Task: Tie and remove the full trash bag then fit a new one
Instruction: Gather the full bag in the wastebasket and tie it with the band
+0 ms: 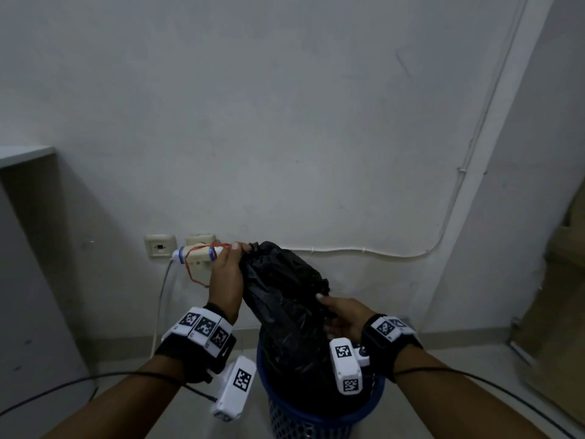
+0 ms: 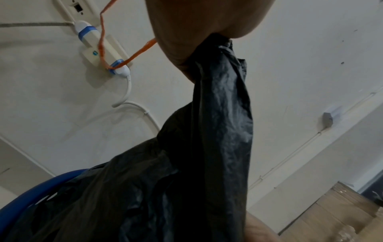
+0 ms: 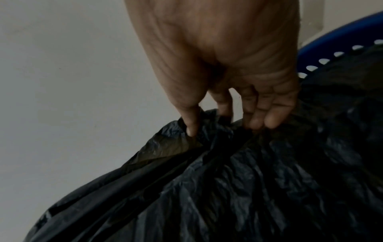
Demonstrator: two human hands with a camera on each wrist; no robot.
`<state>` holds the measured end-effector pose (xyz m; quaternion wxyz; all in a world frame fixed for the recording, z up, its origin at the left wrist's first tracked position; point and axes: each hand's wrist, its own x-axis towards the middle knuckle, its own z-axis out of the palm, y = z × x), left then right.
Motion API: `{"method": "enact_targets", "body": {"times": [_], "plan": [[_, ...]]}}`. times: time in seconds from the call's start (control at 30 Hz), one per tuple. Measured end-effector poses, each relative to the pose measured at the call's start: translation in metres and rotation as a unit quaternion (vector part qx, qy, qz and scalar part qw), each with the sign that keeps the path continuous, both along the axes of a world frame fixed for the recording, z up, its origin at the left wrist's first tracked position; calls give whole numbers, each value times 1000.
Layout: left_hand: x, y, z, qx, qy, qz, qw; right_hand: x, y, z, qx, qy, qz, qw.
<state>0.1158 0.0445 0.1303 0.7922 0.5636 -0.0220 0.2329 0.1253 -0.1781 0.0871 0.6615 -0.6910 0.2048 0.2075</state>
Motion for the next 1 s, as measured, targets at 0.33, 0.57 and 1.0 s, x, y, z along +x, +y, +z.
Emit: {"method": "enact_targets", "body": {"times": [0.33,0.57,1.0], "plan": [[18,6,-15,119,99,29,988,4,-12,76,-117,-277,-36,953],[26,11,-20,291,164,51,941,-3,-31,99,-155,-216,37,963],[-16,-36,52,746,50,-6,665,8,-29,104,-132,-317,13,939]]}}
